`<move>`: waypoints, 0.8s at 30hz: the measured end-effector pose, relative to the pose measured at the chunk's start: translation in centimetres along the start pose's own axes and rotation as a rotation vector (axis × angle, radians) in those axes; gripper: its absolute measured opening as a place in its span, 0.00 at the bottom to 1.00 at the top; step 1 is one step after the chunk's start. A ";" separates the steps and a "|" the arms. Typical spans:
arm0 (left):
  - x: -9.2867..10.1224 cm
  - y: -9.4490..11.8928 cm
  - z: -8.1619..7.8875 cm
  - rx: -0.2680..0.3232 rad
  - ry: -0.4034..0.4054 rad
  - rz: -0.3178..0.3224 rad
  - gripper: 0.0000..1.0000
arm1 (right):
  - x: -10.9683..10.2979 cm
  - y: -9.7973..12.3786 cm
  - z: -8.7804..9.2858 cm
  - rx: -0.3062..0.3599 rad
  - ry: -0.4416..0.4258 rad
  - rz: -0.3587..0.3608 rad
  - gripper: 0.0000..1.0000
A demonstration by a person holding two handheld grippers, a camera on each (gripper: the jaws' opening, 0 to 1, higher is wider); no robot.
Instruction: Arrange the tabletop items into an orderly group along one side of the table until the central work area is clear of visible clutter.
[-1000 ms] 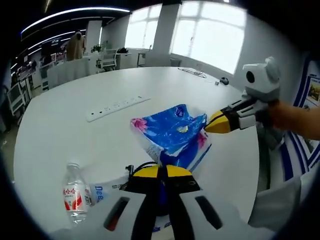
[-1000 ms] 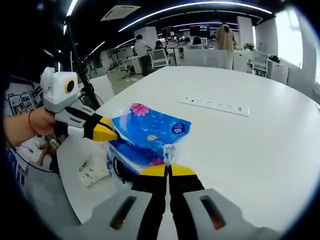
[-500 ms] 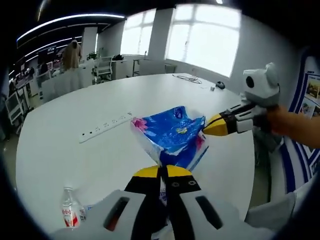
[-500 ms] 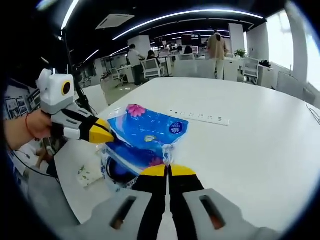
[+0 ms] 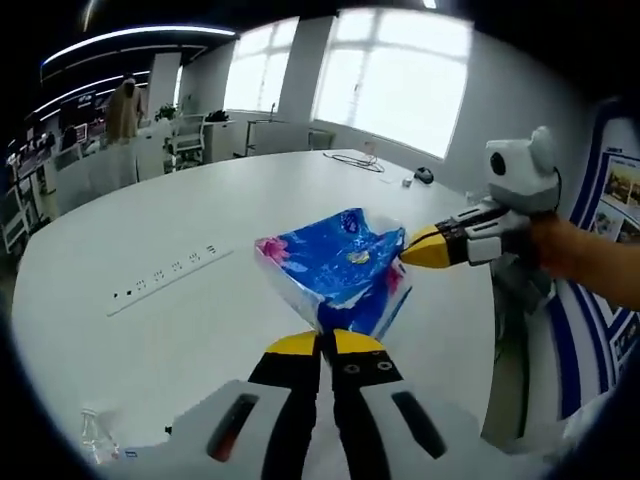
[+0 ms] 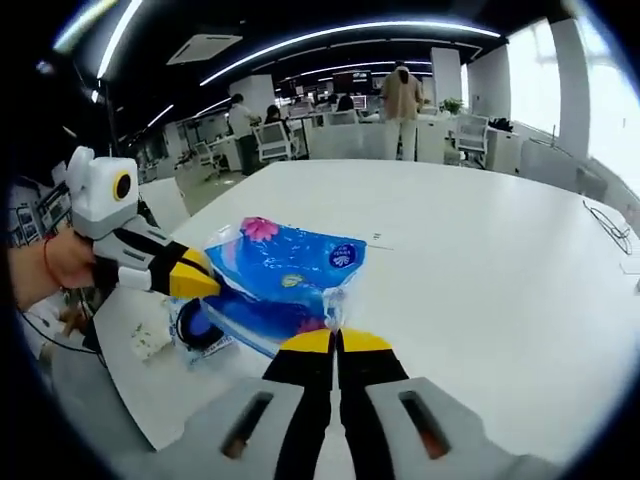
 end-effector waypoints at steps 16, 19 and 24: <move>1.3 -8.5 0.4 -0.092 0.084 0.049 0.00 | 6.3 -2.2 3.3 -0.094 -0.069 0.049 0.00; 1.1 -9.9 0.9 -0.115 0.098 0.052 0.00 | 6.9 -3.1 3.9 -0.108 -0.081 0.050 0.00; 0.7 -12.1 1.8 -0.150 0.158 0.062 0.00 | 8.2 -4.9 5.2 -0.148 -0.108 0.048 0.00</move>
Point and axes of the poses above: the point that each gripper's makers call its tool centre point, and the gripper's own axes: y roughly backward along the fingers, x roughly to its right, z roughly out of its underside, the point moved 10 cm from there along y, roughly backward along the fingers, and after that the axes turned 8 degrees about -x, right-handed, at the moved point
